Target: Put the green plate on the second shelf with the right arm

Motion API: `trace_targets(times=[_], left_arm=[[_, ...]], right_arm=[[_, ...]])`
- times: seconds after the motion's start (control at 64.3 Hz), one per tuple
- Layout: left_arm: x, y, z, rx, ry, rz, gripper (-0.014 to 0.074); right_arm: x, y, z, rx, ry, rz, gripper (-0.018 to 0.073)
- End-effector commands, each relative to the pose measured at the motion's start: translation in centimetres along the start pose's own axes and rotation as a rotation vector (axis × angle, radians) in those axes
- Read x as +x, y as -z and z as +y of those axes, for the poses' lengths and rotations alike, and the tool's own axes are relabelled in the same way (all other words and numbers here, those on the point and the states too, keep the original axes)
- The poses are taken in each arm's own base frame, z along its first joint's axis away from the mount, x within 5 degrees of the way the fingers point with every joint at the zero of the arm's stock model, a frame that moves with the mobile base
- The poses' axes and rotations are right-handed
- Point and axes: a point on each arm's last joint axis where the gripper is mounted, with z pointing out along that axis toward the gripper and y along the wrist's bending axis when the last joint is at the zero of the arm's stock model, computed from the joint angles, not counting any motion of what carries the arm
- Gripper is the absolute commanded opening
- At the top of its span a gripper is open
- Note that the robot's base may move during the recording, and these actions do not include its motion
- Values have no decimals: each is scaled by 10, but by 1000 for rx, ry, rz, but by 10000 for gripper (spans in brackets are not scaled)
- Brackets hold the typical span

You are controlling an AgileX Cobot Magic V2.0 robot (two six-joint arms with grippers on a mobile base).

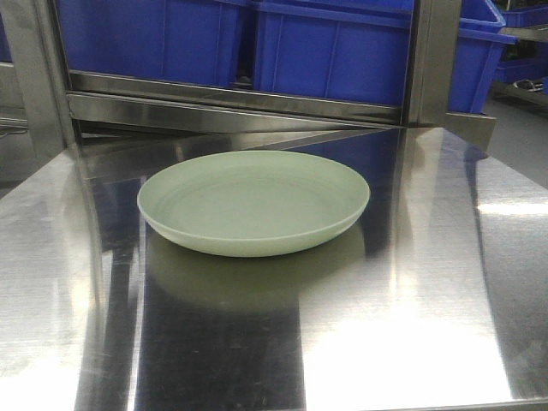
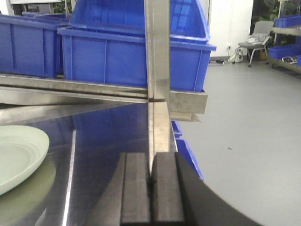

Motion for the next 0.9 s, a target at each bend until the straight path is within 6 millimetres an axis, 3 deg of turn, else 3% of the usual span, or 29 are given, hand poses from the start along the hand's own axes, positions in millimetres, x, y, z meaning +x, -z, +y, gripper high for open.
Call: trace_targets(times=[0.0,0.295,0.404,0.56,0.746,0.886], left_arm=[[6,1,-1,10,11,-59,130],[6,1,-1,10,11,-59,130],[6,1,-1,10,11,-59,130],[6,1,-1,10,11,-59,130],[6,1,-1,10,11,-59,130],[6,1,-1,10,11,-59,130]], right_arm=[[-17,3,1,-12,8,-141,56],[-39,7,3,-32,-89,-277,56],[-65,12,6,-37,-83,-297,56],[-122,16,11,-37,-27,-332,56],[-192,-18,17,-19,-28,-206,56],[-234,-70,21,-10,-59,-62,56]])
